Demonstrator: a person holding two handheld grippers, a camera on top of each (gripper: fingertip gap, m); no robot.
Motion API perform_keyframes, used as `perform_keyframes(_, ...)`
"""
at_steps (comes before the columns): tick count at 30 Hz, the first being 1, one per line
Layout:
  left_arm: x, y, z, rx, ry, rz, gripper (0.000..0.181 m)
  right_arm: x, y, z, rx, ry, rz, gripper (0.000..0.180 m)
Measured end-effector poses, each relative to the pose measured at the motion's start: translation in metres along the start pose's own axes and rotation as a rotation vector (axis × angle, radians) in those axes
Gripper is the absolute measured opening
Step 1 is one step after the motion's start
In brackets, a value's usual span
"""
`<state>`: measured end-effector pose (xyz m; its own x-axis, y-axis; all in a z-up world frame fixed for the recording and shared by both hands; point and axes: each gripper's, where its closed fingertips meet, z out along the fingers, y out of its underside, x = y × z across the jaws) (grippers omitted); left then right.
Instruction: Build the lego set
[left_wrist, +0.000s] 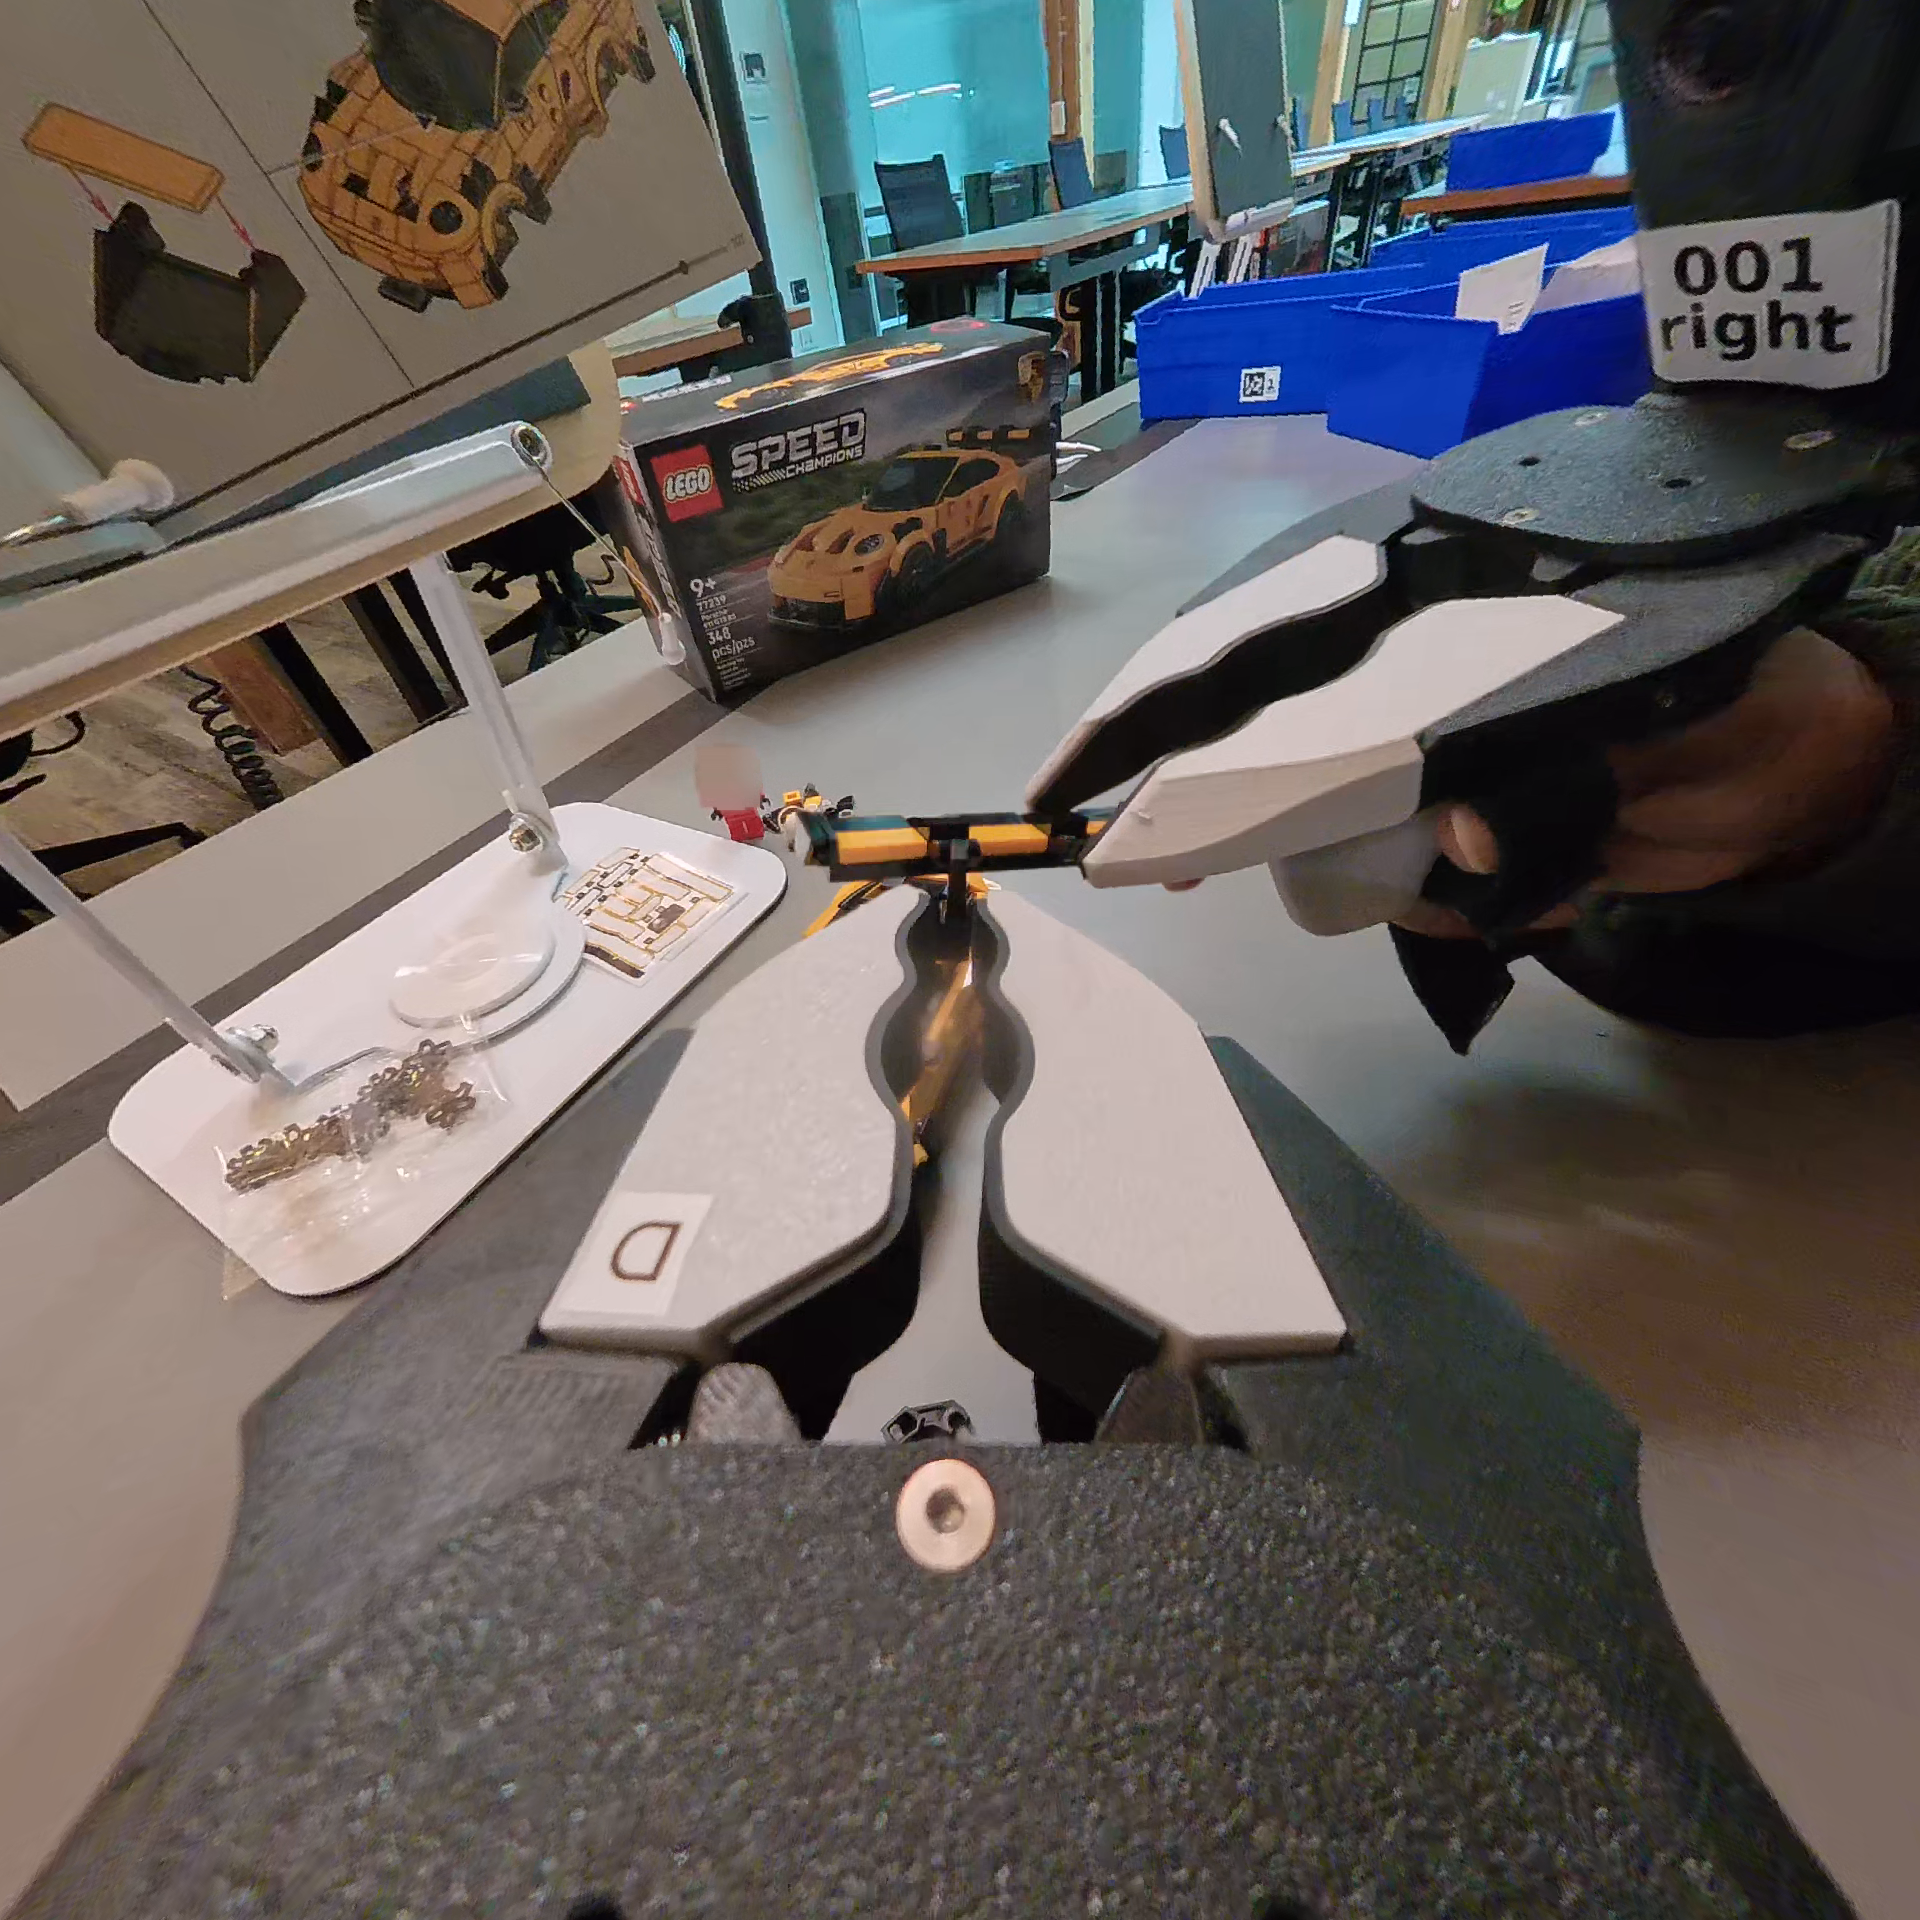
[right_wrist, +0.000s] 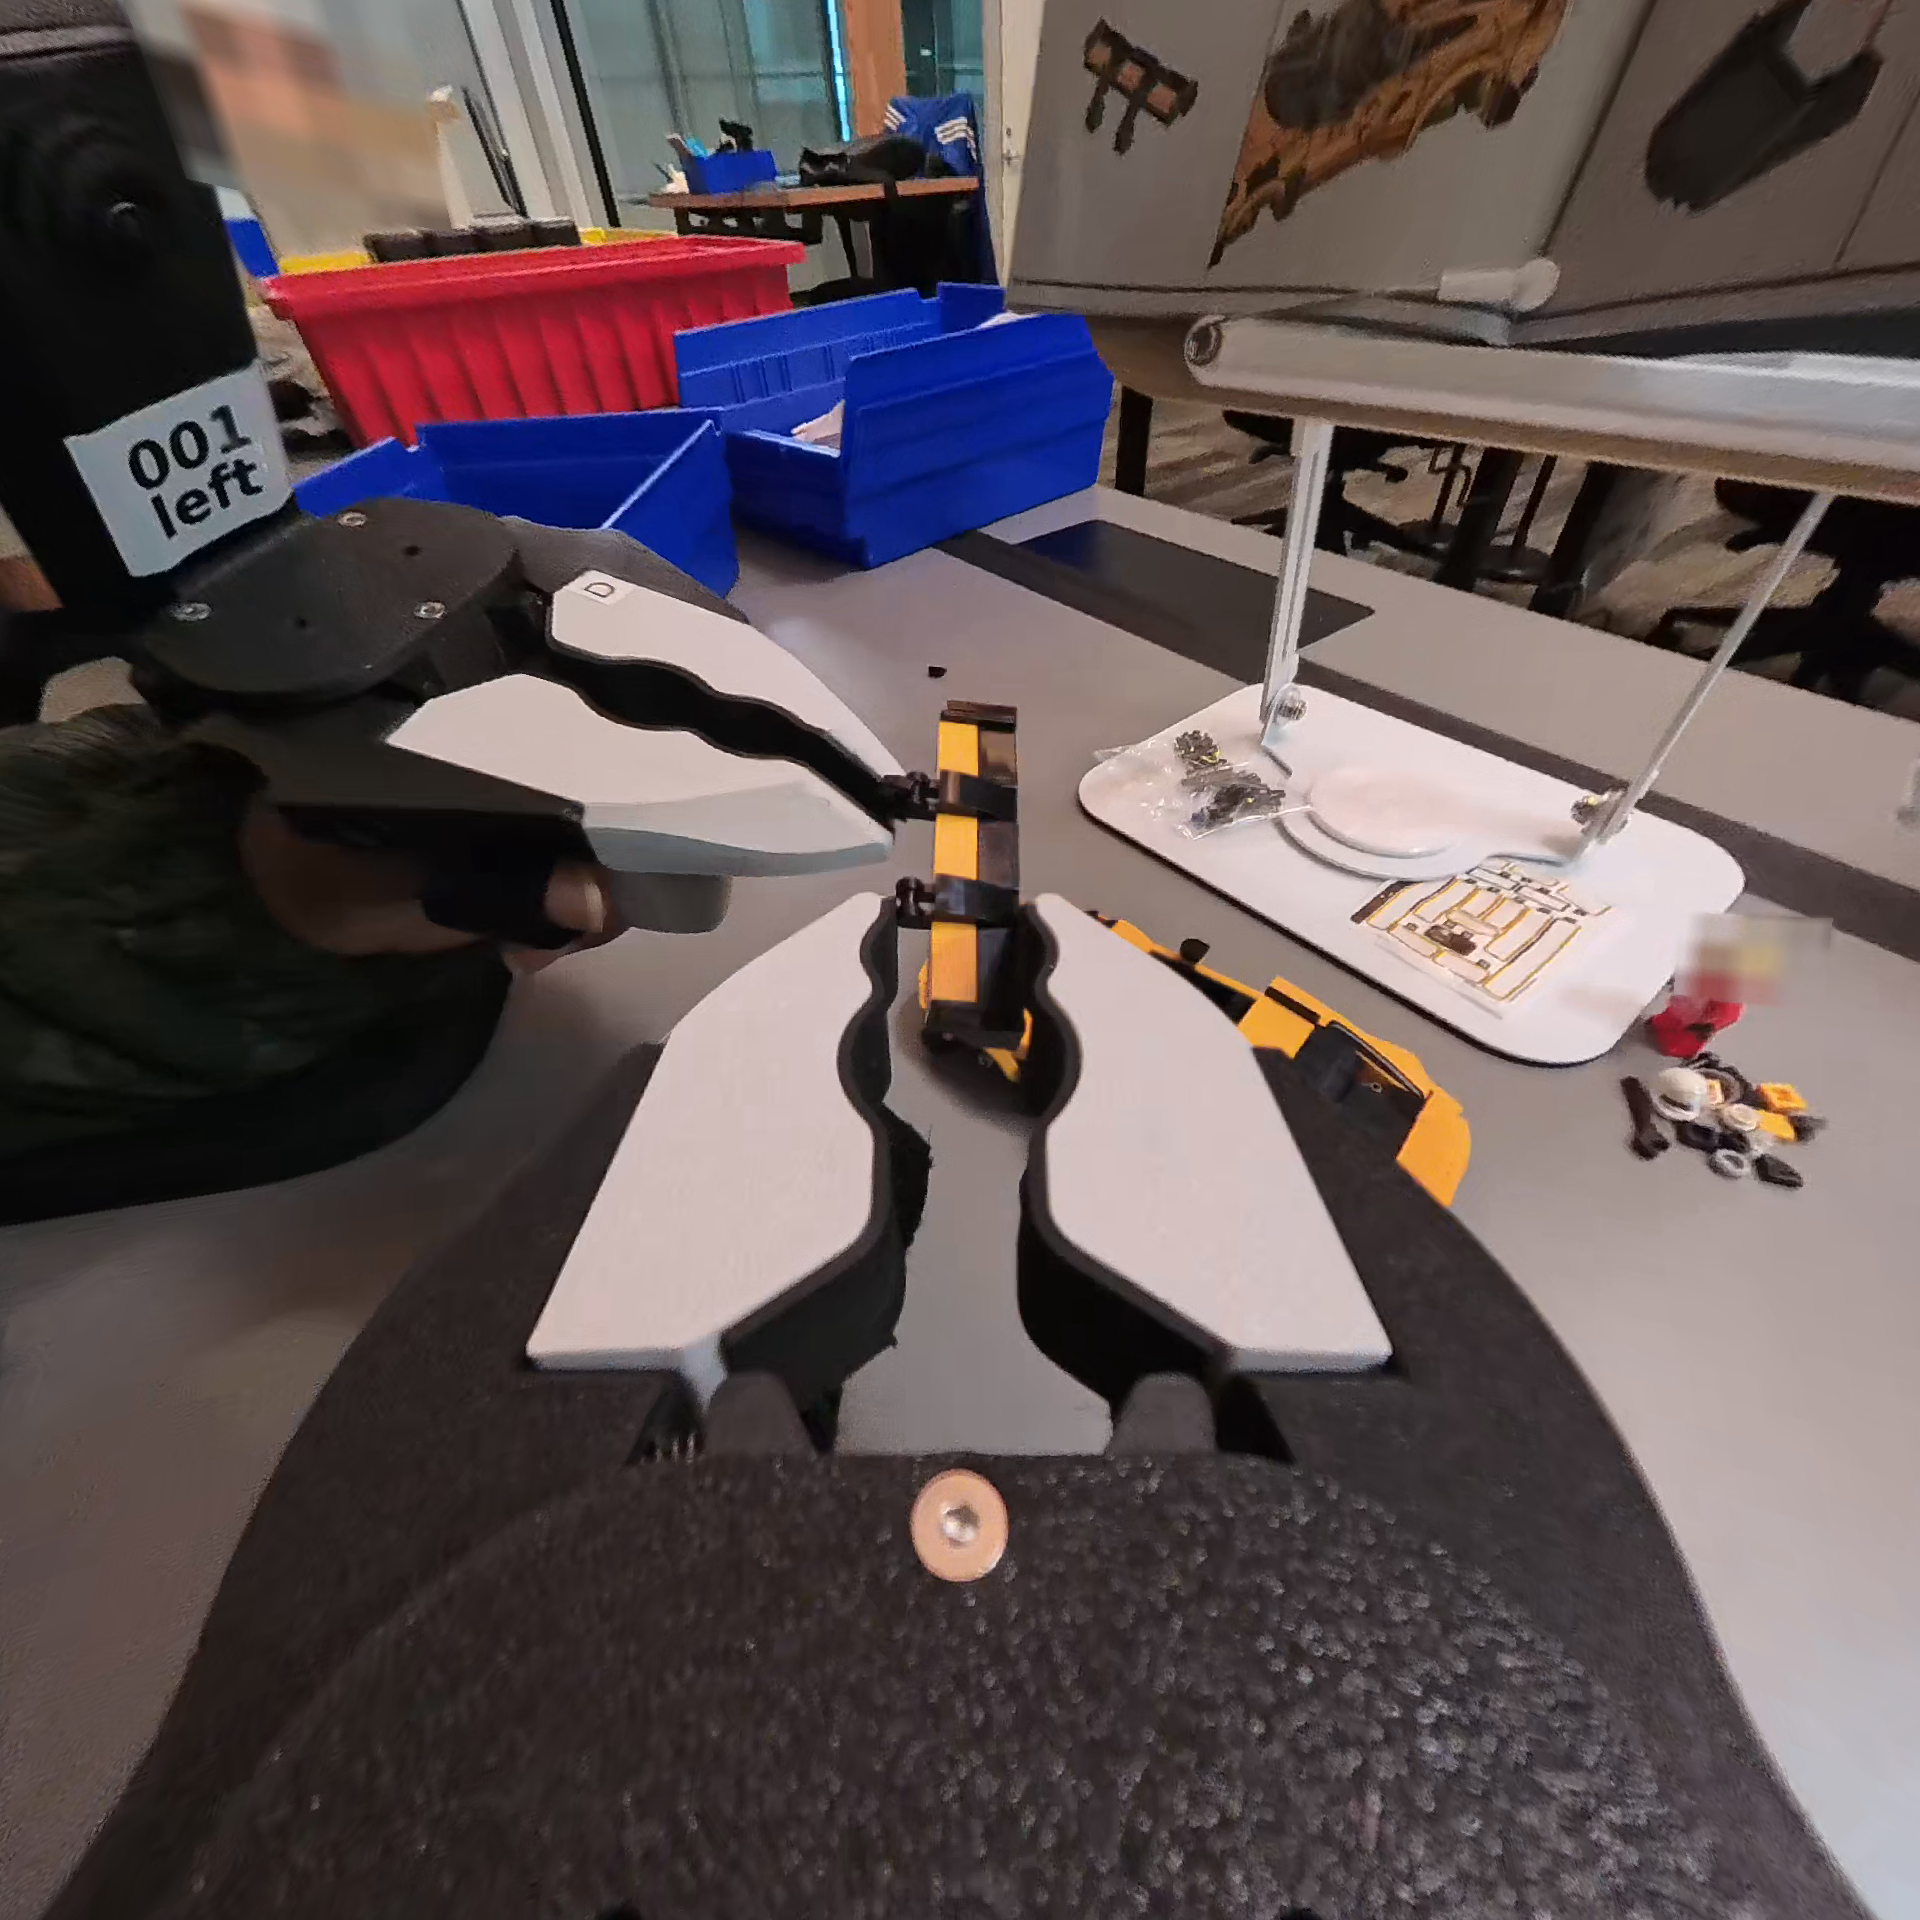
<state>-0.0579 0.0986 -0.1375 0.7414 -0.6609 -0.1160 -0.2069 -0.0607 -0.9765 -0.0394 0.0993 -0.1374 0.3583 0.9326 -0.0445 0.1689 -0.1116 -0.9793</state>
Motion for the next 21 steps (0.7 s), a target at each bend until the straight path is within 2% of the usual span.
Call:
perform_keyframes(5,0.0,0.003,0.001,-0.016,-0.021,0.024,0.006,-0.003,0.001,0.001,-0.003,0.007,-0.031,0.022)
perform_keyframes(16,0.003,0.011,0.005,-0.067,0.005,-0.026,0.006,0.004,0.011,0.003,-0.079,0.149,-0.318,0.022)
perform_keyframes(21,0.006,0.034,0.007,-0.212,0.053,-0.049,0.006,0.011,0.042,-0.002,-0.293,0.114,-0.171,0.022)
